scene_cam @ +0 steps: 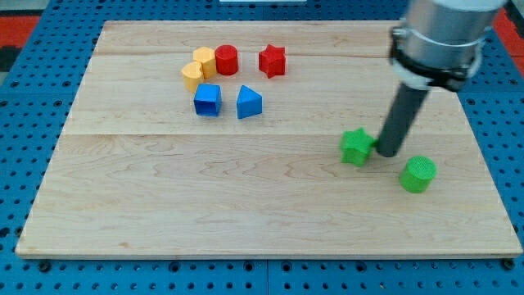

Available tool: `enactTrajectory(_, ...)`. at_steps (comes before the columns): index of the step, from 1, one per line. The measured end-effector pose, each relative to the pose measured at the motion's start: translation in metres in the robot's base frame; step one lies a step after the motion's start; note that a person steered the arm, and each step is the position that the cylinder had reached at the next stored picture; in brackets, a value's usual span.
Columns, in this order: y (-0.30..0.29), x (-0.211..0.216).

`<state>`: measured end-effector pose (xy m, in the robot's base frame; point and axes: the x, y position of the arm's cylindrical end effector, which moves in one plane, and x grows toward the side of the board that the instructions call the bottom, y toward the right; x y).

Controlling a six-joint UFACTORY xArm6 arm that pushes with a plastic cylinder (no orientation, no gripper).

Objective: Move the green star to the right of the blue triangle

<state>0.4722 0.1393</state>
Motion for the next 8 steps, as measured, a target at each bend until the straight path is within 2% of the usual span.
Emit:
enactTrajectory(1,-0.047,-0.013)
enactTrajectory(3,-0.055,0.020)
enactTrajectory(4,-0.104,0.014)
enactTrajectory(5,-0.130,-0.002)
enactTrajectory(6,-0.130,-0.035)
enactTrajectory(8,-0.106,-0.044)
